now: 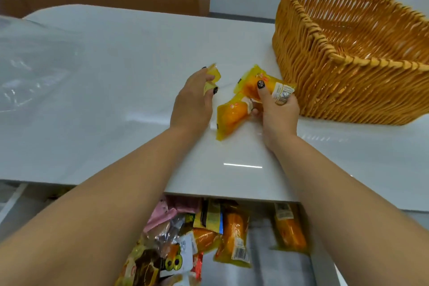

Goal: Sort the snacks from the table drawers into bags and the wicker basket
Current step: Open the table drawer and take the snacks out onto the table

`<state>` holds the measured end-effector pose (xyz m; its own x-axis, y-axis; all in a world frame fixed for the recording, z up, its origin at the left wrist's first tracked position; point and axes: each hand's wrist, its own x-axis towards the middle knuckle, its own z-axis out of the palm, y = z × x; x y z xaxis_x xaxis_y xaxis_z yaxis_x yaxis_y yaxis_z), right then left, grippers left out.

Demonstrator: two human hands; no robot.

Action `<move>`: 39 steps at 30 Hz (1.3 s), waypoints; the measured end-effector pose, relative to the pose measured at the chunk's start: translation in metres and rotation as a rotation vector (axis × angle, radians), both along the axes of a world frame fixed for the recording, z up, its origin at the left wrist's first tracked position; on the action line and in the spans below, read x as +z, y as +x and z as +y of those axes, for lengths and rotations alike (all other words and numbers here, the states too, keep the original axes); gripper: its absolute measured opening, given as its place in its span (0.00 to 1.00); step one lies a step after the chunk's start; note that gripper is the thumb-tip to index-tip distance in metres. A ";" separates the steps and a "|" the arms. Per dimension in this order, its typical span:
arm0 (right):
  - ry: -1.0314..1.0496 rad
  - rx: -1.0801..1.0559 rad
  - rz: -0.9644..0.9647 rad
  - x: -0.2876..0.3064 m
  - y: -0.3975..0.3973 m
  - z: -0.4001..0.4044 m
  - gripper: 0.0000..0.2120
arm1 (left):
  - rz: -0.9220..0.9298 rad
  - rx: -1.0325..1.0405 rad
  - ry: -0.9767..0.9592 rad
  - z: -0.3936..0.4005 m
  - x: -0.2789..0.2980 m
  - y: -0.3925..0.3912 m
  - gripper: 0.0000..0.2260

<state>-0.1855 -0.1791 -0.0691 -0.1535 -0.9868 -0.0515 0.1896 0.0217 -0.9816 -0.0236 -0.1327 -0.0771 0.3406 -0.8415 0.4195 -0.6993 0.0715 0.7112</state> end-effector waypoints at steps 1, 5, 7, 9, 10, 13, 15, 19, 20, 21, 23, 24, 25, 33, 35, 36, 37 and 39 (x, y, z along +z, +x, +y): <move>0.012 -0.044 0.047 -0.001 0.006 -0.008 0.19 | -0.023 -0.006 0.027 -0.005 0.000 0.000 0.14; -0.027 -0.180 0.235 -0.006 0.027 -0.027 0.42 | -0.230 -0.018 0.123 -0.011 0.000 -0.002 0.15; -0.075 -0.210 0.388 -0.005 0.033 -0.028 0.42 | -0.213 0.011 0.122 -0.011 -0.001 0.000 0.16; -0.094 -0.213 0.432 -0.003 0.035 -0.027 0.39 | -0.066 0.050 0.087 -0.010 0.000 0.002 0.18; -0.102 -0.212 0.420 0.000 0.034 -0.024 0.38 | -0.007 0.072 0.075 -0.009 0.001 0.003 0.20; -0.184 -0.110 0.361 0.005 0.027 -0.007 0.30 | 0.088 0.103 0.091 0.003 0.006 0.001 0.21; -0.214 -0.013 0.339 0.004 0.019 0.010 0.25 | 0.159 0.109 0.120 0.015 0.006 -0.001 0.21; -0.347 0.214 0.502 -0.006 0.005 0.045 0.27 | 0.377 0.170 0.124 0.045 0.006 0.001 0.21; -0.400 0.298 0.579 -0.007 0.005 0.051 0.28 | 0.424 0.190 0.122 0.051 0.007 0.001 0.20; -0.462 0.373 0.650 -0.009 0.006 0.056 0.27 | 0.454 0.200 0.119 0.056 0.008 0.001 0.21; -0.544 0.459 0.763 -0.012 0.009 0.056 0.24 | 0.480 0.186 0.120 0.064 0.009 0.001 0.21; -0.544 0.450 0.803 -0.012 0.011 0.054 0.24 | 0.490 0.178 0.124 0.068 0.009 0.001 0.21; -0.527 0.416 0.844 -0.014 0.013 0.052 0.23 | 0.510 0.174 0.127 0.071 0.010 0.000 0.21; -0.532 0.355 0.952 -0.007 0.007 0.075 0.33 | 0.677 0.150 0.067 0.129 0.020 -0.015 0.26; -0.593 0.300 0.883 -0.009 -0.007 0.106 0.34 | 0.651 0.144 0.024 0.168 0.015 -0.012 0.24; -0.703 0.259 0.874 -0.013 -0.016 0.124 0.32 | 0.576 0.125 0.012 0.189 0.011 -0.007 0.23; -0.862 0.234 0.897 -0.018 -0.023 0.142 0.28 | 0.493 0.107 0.007 0.208 0.006 -0.002 0.22; -1.139 0.291 0.943 -0.032 -0.026 0.169 0.19 | 0.343 0.116 0.036 0.231 -0.006 0.007 0.21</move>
<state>-0.2118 -0.0098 -0.1011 0.5105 -0.4307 0.7443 -0.3792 -0.8896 -0.2547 -0.0163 0.0986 -0.0829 0.5503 -0.8012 0.2351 -0.4215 -0.0234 0.9065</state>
